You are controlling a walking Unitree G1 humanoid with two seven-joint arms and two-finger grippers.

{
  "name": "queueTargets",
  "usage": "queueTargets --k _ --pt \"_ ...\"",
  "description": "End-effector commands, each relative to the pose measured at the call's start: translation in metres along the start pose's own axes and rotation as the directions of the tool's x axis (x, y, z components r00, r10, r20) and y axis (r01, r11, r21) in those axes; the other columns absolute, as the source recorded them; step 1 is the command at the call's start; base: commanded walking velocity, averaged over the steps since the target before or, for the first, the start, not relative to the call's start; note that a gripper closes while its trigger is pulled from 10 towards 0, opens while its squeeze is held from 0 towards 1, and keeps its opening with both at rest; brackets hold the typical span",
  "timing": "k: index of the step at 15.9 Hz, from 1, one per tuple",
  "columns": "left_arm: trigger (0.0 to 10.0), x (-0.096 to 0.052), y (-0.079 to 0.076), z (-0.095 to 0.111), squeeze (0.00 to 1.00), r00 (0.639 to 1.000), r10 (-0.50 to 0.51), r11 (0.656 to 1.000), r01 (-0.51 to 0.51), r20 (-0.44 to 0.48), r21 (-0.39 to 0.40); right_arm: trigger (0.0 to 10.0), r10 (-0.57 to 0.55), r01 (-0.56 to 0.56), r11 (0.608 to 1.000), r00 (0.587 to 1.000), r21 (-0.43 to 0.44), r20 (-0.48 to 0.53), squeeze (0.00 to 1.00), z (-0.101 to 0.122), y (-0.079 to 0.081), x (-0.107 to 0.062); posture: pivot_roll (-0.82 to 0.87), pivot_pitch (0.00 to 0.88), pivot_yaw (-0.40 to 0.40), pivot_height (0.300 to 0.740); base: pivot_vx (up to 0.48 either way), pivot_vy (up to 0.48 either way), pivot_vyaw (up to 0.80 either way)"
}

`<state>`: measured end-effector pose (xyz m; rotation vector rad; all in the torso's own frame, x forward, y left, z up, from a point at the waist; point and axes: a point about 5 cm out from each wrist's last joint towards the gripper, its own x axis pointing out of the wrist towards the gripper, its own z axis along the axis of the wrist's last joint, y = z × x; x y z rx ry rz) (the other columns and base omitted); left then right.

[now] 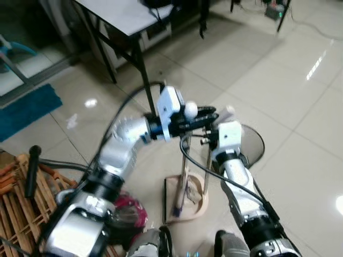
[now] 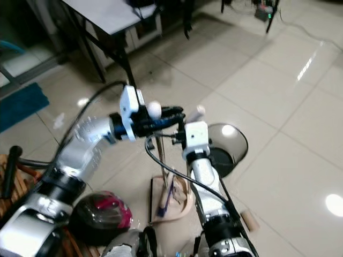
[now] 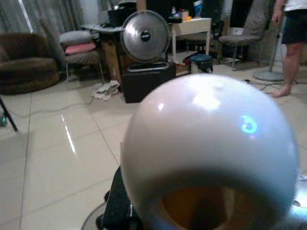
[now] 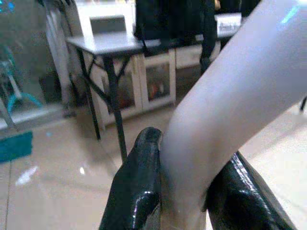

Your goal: Sweep floor

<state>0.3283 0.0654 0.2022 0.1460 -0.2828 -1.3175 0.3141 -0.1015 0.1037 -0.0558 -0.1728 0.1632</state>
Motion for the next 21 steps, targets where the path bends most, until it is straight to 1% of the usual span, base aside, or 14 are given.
queueTargets --k 1,2,3,4,7,9,10,11,12,17,18,19,20,21 --pt "10.0 -0.045 0.032 0.039 0.0 0.991 0.112 0.986 -0.121 0.076 0.116 10.0 -0.204 0.208 0.978 0.972 0.023 -0.115 0.0 -0.025 -0.053 -0.023 -0.01 0.045 0.108 0.74 0.0 0.0 0.0" --pt "10.0 -0.051 0.04 0.049 0.0 0.989 0.127 0.98 -0.137 0.077 0.144 10.0 -0.21 0.214 0.977 0.972 0.027 -0.109 0.0 -0.023 -0.056 -0.024 -0.01 0.037 0.108 0.74 0.0 0.0 0.0" --pt "10.0 -0.06 0.053 0.067 0.0 0.982 0.166 0.968 -0.181 0.095 0.172 10.0 -0.216 0.221 0.975 0.971 0.03 -0.106 0.0 -0.023 -0.06 -0.025 -0.01 0.029 0.108 0.74 0.0 0.0 0.0" --pt "10.0 -0.065 0.059 0.075 0.0 0.978 0.182 0.965 -0.198 0.104 0.175 10.0 -0.219 0.223 0.974 0.97 0.03 -0.109 0.0 -0.023 -0.061 -0.026 -0.01 0.025 0.107 0.74 0.0 0.0 0.0" --pt "10.0 -0.075 0.068 0.084 0.0 0.978 0.196 0.957 -0.207 0.072 0.203 10.0 -0.223 0.228 0.973 0.968 0.032 -0.118 0.0 -0.025 -0.062 -0.028 -0.01 0.02 0.109 0.74 0.0 0.0 0.0" --pt "10.0 -0.081 0.077 0.09 0.0 0.971 0.238 0.934 -0.236 0.027 0.27 10.0 -0.228 0.234 0.972 0.967 0.037 -0.118 0.0 -0.022 -0.063 -0.027 -0.01 0.018 0.112 0.74 0.0 0.0 0.0" --pt "10.0 -0.081 0.08 0.092 0.0 0.965 0.263 0.918 -0.254 0.014 0.305 10.0 -0.231 0.237 0.971 0.965 0.037 -0.12 0.0 -0.022 -0.064 -0.027 -0.01 0.018 0.112 0.74 0.0 0.0 0.0" --pt "10.0 -0.081 0.083 0.093 0.0 0.954 0.301 0.894 -0.284 0.005 0.346 10.0 -0.237 0.243 0.969 0.964 0.035 -0.123 0.0 -0.022 -0.065 -0.026 -0.01 0.019 0.113 0.74 0.0 0.0 0.0" --pt "10.0 -0.081 0.084 0.094 0.0 0.947 0.32 0.88 -0.3 0.007 0.368 10.0 -0.241 0.247 0.968 0.962 0.034 -0.126 0.0 -0.022 -0.066 -0.026 -0.01 0.019 0.114 0.74 0.0 0.0 0.0" --pt "10.0 -0.082 0.083 0.092 0.0 0.922 0.378 0.851 -0.382 0.084 0.361 10.0 -0.261 0.268 0.963 0.957 0.039 -0.122 0.0 -0.018 -0.073 -0.025 -0.01 0.024 0.114 0.74 0.0 0.0 0.0" --pt "10.0 -0.082 0.084 0.09 0.0 0.908 0.405 0.836 -0.415 0.106 0.359 10.0 -0.268 0.275 0.96 0.956 0.047 -0.116 0.0 -0.016 -0.076 -0.024 -0.01 0.023 0.114 0.74 0.0 0.0 0.0" --pt "10.0 -0.082 0.085 0.087 0.0 0.894 0.434 0.811 -0.443 0.115 0.381 10.0 -0.275 0.282 0.958 0.955 0.052 -0.109 0.0 -0.014 -0.079 -0.023 -0.01 0.023 0.115 0.74 0.0 0.0 0.0" --pt "10.0 -0.082 0.085 0.085 0.0 0.885 0.451 0.798 -0.46 0.12 0.389 10.0 -0.279 0.286 0.957 0.954 0.053 -0.107 0.0 -0.012 -0.08 -0.022 -0.01 0.022 0.116 0.74 0.0 0.0 0.0" --pt "10.0 -0.082 0.085 0.08 0.0 0.856 0.498 0.765 -0.509 0.14 0.394 10.0 -0.292 0.298 0.953 0.952 0.061 -0.096 0.0 -0.009 -0.083 -0.021 -0.01 0.022 0.118 0.74 0.0 0.0 0.0"
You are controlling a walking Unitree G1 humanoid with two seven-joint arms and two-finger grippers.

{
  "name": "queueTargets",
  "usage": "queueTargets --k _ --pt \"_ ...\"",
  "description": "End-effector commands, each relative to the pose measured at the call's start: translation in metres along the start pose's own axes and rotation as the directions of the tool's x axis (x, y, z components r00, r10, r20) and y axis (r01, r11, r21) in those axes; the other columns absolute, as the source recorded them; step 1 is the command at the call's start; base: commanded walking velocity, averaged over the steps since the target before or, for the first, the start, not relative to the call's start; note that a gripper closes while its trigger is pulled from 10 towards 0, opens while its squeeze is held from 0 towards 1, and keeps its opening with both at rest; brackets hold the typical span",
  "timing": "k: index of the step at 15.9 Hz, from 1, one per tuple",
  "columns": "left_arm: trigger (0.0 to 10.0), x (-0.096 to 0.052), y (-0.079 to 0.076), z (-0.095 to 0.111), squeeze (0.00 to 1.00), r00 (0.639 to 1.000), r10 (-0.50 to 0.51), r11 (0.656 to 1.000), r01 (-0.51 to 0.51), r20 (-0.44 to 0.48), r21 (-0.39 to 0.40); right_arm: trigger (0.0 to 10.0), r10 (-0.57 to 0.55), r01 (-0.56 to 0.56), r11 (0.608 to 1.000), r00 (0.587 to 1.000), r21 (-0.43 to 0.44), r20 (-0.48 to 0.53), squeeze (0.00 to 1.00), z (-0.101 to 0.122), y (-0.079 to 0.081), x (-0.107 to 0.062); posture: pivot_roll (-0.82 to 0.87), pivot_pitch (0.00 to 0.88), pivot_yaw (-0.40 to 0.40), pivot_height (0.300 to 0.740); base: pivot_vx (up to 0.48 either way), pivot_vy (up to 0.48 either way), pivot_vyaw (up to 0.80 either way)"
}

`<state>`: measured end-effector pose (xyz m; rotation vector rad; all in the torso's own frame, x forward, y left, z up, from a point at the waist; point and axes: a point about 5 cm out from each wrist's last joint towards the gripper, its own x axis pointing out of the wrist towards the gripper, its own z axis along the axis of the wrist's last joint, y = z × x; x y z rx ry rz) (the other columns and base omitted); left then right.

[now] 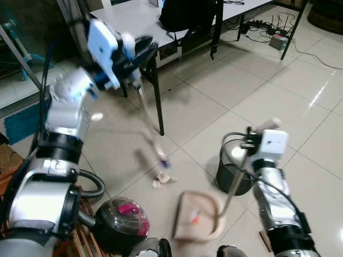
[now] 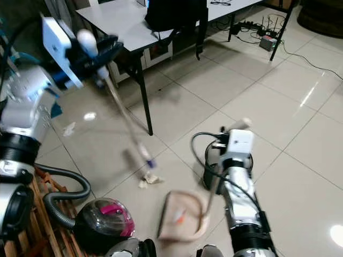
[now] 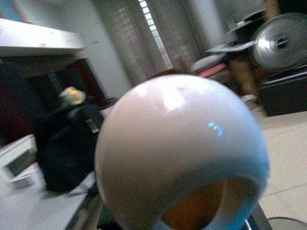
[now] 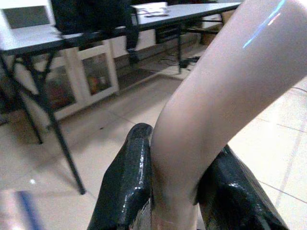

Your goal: Sweep floor

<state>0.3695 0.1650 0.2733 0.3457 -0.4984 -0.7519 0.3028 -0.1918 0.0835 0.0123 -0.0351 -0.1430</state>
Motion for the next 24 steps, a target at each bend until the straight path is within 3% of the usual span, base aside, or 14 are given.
queueTargets --k 1,7,10,12,15,24 --pt "10.0 -0.001 0.009 0.013 0.0 0.997 0.065 0.994 -0.069 0.052 0.088 10.0 0.004 -0.006 0.999 0.998 0.04 0.056 0.0 0.015 0.005 0.006 -0.01 0.021 0.119 0.74 0.0 0.0 0.0" --pt "10.0 -0.008 0.002 -0.009 0.0 0.988 0.153 0.974 -0.149 -0.014 0.168 10.0 -0.011 0.006 0.998 0.997 0.061 0.072 0.0 0.02 0.001 0.007 -0.01 0.024 0.121 0.74 0.0 0.0 0.0" --pt "10.0 -0.006 -0.015 -0.025 0.0 0.984 0.178 0.977 -0.174 -0.026 0.119 10.0 -0.011 0.007 0.999 0.997 0.044 0.075 0.0 0.021 0.004 0.004 -0.01 0.037 0.121 0.74 0.0 0.0 0.0" --pt "10.0 -0.004 -0.041 -0.041 0.0 0.993 0.114 0.991 -0.111 -0.037 0.077 10.0 -0.017 0.016 1.0 0.996 0.013 0.091 0.0 0.02 0.009 -0.003 -0.03 0.063 0.126 0.74 0.0 0.0 0.0" --pt "10.0 0.003 -0.071 -0.055 0.0 0.996 -0.046 0.993 0.054 -0.077 0.102 10.0 -0.029 0.034 0.998 0.994 -0.047 0.101 0.0 0.017 0.011 -0.009 -0.03 0.118 0.145 0.74 0.0 0.0 0.0" --pt "10.0 0.027 -0.109 -0.068 0.0 0.969 -0.199 0.96 0.223 -0.144 0.17 10.0 -0.046 0.058 0.991 0.994 -0.118 0.101 0.0 0.017 0.002 -0.021 -0.05 0.328 0.185 0.74 0.0 0.0 0.0"
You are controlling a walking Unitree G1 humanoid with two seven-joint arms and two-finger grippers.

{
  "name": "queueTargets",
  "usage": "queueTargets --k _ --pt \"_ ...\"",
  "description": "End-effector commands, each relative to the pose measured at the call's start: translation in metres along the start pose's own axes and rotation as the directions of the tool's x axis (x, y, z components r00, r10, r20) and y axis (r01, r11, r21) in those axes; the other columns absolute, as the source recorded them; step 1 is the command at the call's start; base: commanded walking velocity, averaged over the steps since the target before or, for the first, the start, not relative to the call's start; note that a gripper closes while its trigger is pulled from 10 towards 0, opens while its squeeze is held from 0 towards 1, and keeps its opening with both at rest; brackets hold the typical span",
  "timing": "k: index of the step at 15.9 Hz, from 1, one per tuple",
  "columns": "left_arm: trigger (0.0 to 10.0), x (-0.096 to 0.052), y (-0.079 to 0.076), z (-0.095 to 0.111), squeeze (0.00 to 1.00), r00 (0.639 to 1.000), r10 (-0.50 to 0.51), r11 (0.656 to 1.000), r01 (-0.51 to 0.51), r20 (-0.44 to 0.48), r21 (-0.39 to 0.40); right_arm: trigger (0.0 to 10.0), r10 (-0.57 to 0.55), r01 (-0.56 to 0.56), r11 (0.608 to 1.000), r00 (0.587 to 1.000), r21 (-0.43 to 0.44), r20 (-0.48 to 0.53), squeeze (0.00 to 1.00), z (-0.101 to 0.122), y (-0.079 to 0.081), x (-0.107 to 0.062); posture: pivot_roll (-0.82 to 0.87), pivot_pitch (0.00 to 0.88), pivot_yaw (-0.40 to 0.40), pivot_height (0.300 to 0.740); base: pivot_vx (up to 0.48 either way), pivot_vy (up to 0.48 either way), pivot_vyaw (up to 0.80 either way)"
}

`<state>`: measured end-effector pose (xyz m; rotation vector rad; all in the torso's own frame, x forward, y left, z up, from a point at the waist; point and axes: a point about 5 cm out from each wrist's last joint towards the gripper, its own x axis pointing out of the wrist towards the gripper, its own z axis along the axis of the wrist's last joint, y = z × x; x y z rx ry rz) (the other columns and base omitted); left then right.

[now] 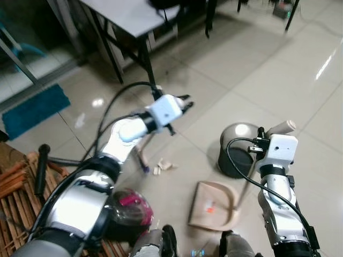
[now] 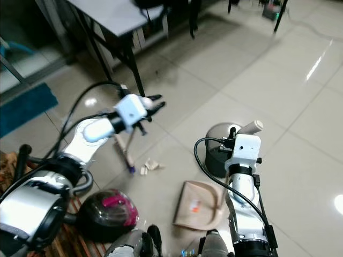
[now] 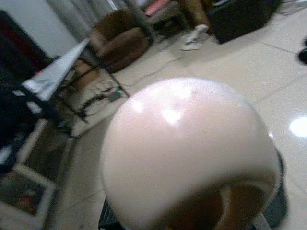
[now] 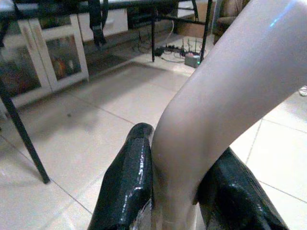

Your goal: Sweep floor

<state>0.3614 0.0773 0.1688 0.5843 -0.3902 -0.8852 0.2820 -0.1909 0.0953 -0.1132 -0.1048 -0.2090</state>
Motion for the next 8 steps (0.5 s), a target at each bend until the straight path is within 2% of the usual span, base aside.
queueTargets --k 1,3,5,8 --pt "10.0 0.004 -0.002 0.004 0.0 1.0 -0.028 0.999 0.027 0.014 0.039 10.0 0.017 -0.017 1.0 1.0 -0.01 0.022 0.0 0.006 0.004 0.0 -0.06 0.347 0.188 0.74 0.0 0.0 0.0" --pt "10.0 0.011 -0.02 0.003 0.0 0.995 -0.101 0.994 0.101 0.015 0.035 10.0 0.02 -0.019 0.999 1.0 -0.033 0.021 0.0 0.007 0.004 -0.001 -0.07 0.368 0.19 0.74 0.0 0.0 0.0" --pt "10.0 0.015 -0.045 0.0 0.0 0.977 -0.213 0.977 0.213 0.009 0.019 10.0 0.014 -0.013 0.999 1.0 -0.044 0.022 0.0 0.008 0.002 -0.002 -0.07 0.405 0.194 0.74 0.0 0.0 0.0" --pt "10.0 0.02 -0.073 0.006 0.0 0.951 -0.295 0.954 0.299 0.087 -0.028 10.0 0.013 -0.012 0.999 1.0 -0.051 0.017 0.0 0.008 0.001 -0.005 -0.08 0.41 0.192 0.74 0.0 0.0 0.0"
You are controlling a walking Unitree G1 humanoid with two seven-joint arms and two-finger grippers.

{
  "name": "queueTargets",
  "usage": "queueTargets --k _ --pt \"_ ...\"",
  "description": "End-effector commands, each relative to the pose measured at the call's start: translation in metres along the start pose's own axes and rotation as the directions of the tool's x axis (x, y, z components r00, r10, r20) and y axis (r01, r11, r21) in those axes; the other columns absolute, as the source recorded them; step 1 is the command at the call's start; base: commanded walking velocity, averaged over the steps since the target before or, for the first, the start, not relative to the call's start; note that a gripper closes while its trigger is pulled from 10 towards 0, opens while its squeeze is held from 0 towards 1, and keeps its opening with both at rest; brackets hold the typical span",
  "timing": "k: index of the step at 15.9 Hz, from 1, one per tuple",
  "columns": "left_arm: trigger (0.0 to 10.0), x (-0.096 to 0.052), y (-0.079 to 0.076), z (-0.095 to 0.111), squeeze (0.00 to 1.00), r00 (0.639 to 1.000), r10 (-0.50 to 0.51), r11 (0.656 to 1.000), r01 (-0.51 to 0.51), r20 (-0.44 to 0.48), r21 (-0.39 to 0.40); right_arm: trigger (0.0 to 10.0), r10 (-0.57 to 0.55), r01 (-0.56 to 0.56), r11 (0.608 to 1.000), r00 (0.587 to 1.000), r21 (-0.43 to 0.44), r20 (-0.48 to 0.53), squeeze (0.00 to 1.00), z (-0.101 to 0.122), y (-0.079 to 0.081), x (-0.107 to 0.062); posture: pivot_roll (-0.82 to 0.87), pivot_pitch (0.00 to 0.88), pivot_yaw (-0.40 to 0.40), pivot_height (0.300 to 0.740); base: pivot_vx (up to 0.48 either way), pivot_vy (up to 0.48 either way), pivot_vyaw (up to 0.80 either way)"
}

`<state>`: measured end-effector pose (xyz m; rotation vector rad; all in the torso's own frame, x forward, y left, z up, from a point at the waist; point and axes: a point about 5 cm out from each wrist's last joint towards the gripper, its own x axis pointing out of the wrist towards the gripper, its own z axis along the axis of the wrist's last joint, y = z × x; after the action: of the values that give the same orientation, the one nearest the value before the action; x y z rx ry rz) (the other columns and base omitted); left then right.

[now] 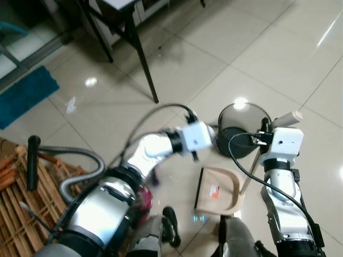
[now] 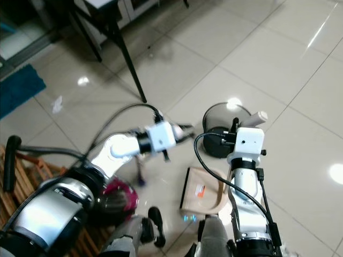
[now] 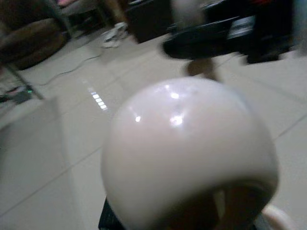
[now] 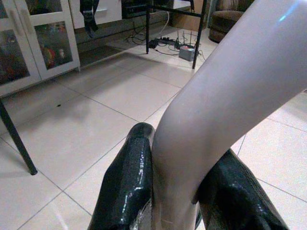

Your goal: Sweep floor

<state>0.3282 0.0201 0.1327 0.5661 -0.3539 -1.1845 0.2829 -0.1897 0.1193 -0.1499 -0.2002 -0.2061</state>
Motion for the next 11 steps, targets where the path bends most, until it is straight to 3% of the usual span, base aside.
queueTargets --k 1,4,6,9,11 --pt "10.0 -0.001 -0.006 0.0 0.0 0.999 -0.036 0.999 0.036 0.026 0.005 10.0 0.016 -0.018 1.0 0.997 -0.024 -0.082 0.0 -0.015 0.003 -0.01 -0.08 0.406 0.191 0.74 0.0 0.0 0.0" --pt "10.0 0.004 -0.014 0.007 0.0 0.993 -0.074 0.997 0.075 0.095 -0.009 10.0 0.02 -0.023 0.999 0.997 -0.026 -0.081 0.0 -0.014 0.003 -0.007 -0.08 0.403 0.189 0.74 0.0 0.0 0.0" --pt "10.0 0.002 -0.025 0.01 0.0 0.974 -0.174 0.985 0.175 0.147 0.006 10.0 0.028 -0.03 0.999 0.996 -0.022 -0.08 0.0 -0.015 0.004 -0.006 -0.07 0.392 0.187 0.74 0.0 0.0 0.0" --pt "10.0 -0.017 -0.036 0.011 0.0 0.913 -0.354 0.935 0.348 0.204 0.062 10.0 0.041 -0.042 0.999 0.996 -0.006 -0.082 0.0 -0.018 0.006 -0.004 -0.03 0.34 0.175 0.74 0.0 0.0 0.0" --pt "10.0 -0.03 -0.032 0.011 0.0 0.895 -0.397 0.918 0.388 0.202 0.088 10.0 0.05 -0.05 0.999 0.996 -0.002 -0.08 0.0 -0.018 0.006 0.001 -0.01 0.324 0.163 0.74 0.0 0.0 0.0"
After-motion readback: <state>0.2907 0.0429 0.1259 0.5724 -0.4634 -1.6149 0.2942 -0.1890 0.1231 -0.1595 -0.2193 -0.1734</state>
